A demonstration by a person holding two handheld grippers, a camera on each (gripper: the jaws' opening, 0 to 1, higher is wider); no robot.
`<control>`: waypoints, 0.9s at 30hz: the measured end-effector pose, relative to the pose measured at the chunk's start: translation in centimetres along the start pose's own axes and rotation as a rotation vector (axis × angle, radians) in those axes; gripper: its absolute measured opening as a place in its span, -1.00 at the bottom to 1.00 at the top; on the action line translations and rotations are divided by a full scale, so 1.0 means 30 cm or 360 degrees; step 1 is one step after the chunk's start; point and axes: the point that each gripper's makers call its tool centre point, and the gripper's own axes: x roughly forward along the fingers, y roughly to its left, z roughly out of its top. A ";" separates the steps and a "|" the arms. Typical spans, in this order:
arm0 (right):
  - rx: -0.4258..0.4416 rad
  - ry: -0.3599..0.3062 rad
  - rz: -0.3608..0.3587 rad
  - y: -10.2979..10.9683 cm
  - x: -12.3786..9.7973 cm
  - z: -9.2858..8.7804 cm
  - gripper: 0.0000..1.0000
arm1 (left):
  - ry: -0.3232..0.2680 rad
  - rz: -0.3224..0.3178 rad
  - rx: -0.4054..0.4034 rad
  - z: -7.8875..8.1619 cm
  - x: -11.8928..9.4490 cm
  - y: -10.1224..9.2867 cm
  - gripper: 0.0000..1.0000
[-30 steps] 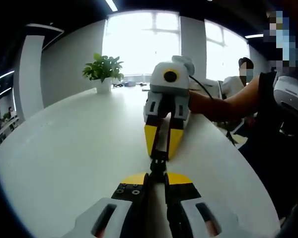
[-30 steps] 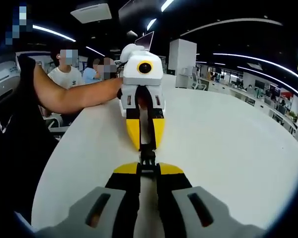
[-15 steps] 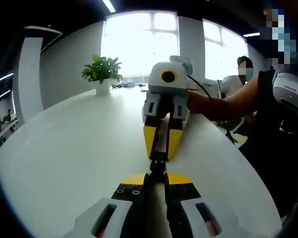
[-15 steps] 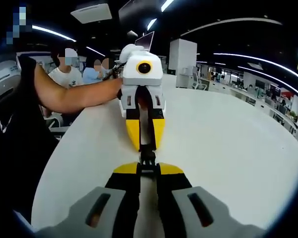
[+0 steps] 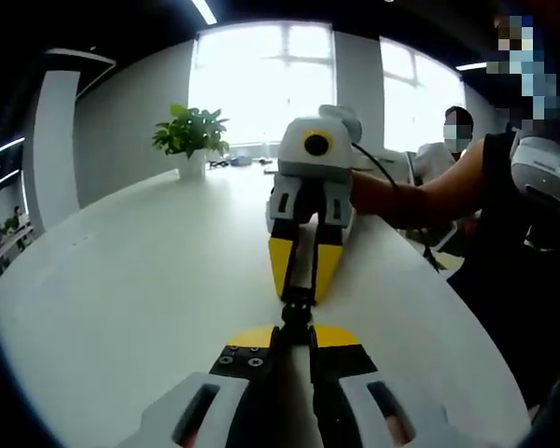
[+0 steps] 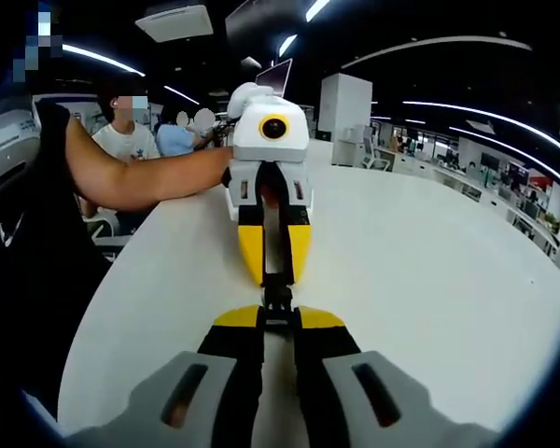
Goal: Snap the two parts of the plastic buckle together until the buckle closes and remains connected.
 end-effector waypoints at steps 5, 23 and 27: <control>-0.0007 0.0001 0.0003 0.004 -0.005 -0.002 -0.79 | 0.0008 -0.0007 0.0020 0.002 0.003 0.005 -0.80; -0.0011 0.0001 0.0032 0.012 -0.005 -0.002 -0.81 | 0.0029 -0.0012 0.0044 0.004 0.009 -0.002 -0.83; -0.0025 -0.0002 0.0032 0.012 -0.005 -0.002 -0.81 | 0.0030 -0.0012 0.0046 0.005 0.009 -0.005 -0.83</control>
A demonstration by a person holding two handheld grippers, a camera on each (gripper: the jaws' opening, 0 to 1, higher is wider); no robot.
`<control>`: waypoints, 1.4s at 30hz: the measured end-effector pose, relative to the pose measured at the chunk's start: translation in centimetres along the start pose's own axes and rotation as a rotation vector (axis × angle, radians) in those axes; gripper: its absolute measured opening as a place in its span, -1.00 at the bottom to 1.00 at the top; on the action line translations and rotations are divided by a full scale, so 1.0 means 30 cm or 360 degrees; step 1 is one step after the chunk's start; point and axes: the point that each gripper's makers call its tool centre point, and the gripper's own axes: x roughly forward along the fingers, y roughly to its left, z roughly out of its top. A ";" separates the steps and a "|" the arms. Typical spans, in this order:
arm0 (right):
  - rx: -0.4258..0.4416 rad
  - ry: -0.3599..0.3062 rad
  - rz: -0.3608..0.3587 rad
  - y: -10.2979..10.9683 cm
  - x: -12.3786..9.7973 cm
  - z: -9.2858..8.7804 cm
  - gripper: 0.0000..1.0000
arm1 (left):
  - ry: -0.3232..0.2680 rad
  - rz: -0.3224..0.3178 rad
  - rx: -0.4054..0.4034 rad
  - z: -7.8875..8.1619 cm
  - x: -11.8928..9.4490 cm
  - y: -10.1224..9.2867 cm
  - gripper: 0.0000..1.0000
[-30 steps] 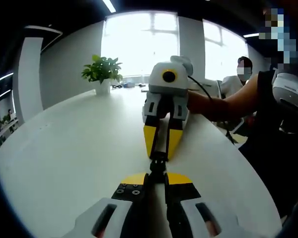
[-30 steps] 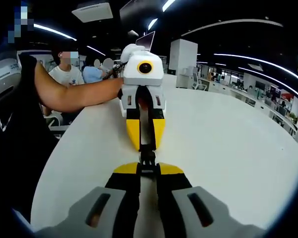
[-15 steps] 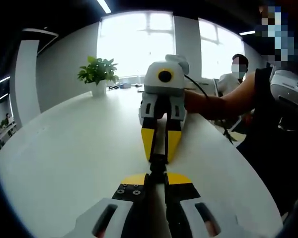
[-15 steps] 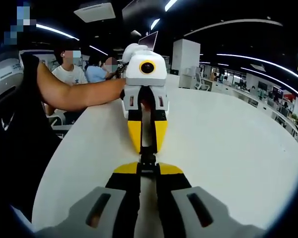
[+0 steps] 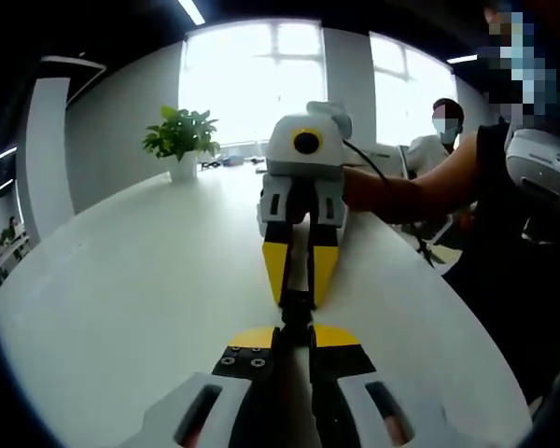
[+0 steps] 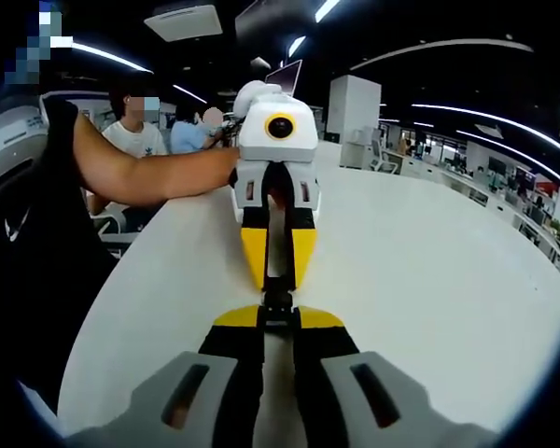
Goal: Snap the two parts of the plastic buckle together until the buckle closes and remains connected.
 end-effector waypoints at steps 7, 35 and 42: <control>0.0002 0.0002 0.0019 0.014 0.010 0.007 -0.82 | 0.0031 -0.0004 0.0001 0.002 0.039 -0.015 -0.83; 0.0022 0.0001 -0.0004 0.000 0.007 0.007 -0.81 | 0.0008 0.0008 -0.0014 0.005 0.038 -0.027 -0.82; 0.0033 0.0003 0.0005 0.003 0.009 0.008 -0.80 | -0.0029 -0.0019 0.0005 0.006 0.020 -0.036 -0.75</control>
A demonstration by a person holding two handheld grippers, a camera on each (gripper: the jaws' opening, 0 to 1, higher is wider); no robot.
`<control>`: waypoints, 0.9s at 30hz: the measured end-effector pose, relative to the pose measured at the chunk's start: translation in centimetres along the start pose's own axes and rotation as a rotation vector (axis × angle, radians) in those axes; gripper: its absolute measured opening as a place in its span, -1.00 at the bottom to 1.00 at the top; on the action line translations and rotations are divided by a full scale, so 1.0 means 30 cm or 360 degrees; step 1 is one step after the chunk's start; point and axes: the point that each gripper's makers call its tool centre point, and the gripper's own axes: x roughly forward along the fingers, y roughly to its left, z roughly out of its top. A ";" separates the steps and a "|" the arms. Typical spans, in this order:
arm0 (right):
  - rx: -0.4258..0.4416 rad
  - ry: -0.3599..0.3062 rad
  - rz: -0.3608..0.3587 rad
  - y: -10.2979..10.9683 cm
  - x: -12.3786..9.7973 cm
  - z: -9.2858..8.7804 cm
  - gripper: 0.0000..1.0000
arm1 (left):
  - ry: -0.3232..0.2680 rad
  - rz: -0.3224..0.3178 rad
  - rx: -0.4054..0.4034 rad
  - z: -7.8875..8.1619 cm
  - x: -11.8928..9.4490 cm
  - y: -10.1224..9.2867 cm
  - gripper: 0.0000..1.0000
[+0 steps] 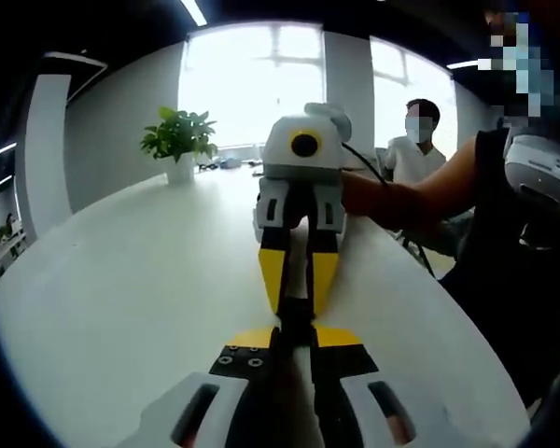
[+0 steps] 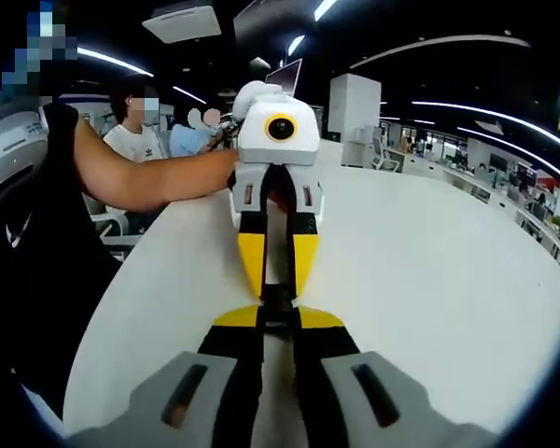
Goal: Snap the two parts of the plastic buckle together until the buckle closes and remains connected.
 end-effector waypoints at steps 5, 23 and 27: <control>0.0003 -0.0003 0.0012 0.002 -0.002 -0.001 -0.80 | -0.0016 0.0041 -0.0057 0.006 -0.004 0.022 0.14; 0.0022 -0.0014 -0.0029 -0.016 -0.004 0.007 -0.80 | -0.0306 0.0470 -0.0192 0.102 -0.123 0.232 0.99; 0.0039 -0.0043 -0.0092 -0.045 -0.010 0.019 -0.80 | -0.0250 0.0604 -0.0153 0.082 -0.142 0.277 0.99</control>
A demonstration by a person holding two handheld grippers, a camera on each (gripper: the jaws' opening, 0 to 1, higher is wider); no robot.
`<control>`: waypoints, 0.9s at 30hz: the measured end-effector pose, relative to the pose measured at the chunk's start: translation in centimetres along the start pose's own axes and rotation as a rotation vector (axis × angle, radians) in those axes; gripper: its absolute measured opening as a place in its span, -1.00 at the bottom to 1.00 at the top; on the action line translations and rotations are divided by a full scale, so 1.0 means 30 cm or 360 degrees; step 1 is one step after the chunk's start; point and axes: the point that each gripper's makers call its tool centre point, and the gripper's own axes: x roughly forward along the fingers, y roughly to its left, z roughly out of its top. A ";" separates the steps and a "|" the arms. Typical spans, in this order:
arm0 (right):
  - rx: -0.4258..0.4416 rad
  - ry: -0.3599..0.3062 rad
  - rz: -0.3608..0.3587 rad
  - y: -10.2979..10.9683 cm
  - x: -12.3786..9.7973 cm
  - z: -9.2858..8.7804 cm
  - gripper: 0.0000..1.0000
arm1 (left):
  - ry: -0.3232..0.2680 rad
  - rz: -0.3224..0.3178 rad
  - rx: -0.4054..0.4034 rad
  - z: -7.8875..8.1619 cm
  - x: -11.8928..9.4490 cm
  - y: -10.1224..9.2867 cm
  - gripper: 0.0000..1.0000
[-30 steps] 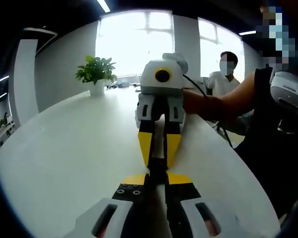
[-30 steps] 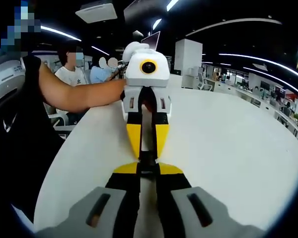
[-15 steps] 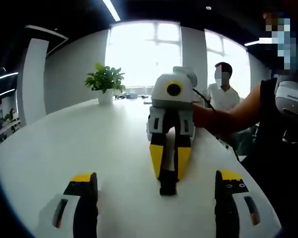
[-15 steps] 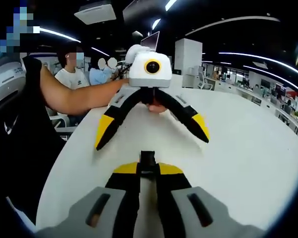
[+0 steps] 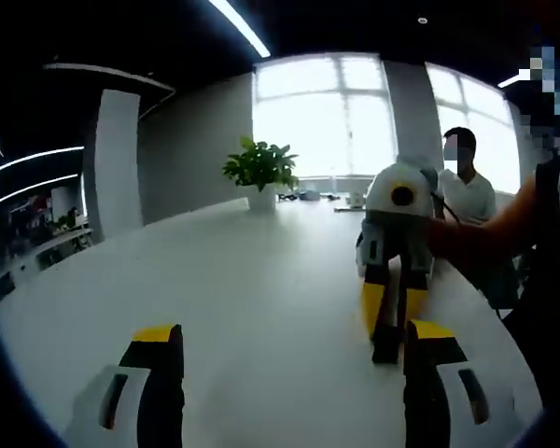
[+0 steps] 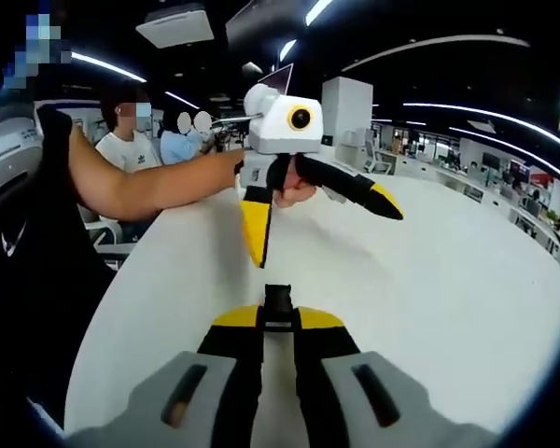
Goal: Snap the two parts of the plastic buckle together until the buckle closes and remains connected.
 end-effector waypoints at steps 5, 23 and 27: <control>0.0014 -0.0046 -0.0156 -0.063 -0.013 0.026 -0.80 | -0.0053 -0.0013 -0.0123 0.022 -0.008 0.003 0.99; 0.0180 -0.0118 -0.0674 -0.294 -0.094 0.078 -0.80 | -0.0141 0.0325 -0.0210 0.053 -0.077 0.162 0.99; 0.0208 -0.0118 -0.0727 -0.334 -0.106 0.071 -0.80 | -0.0117 0.0335 -0.0221 0.042 -0.076 0.168 0.99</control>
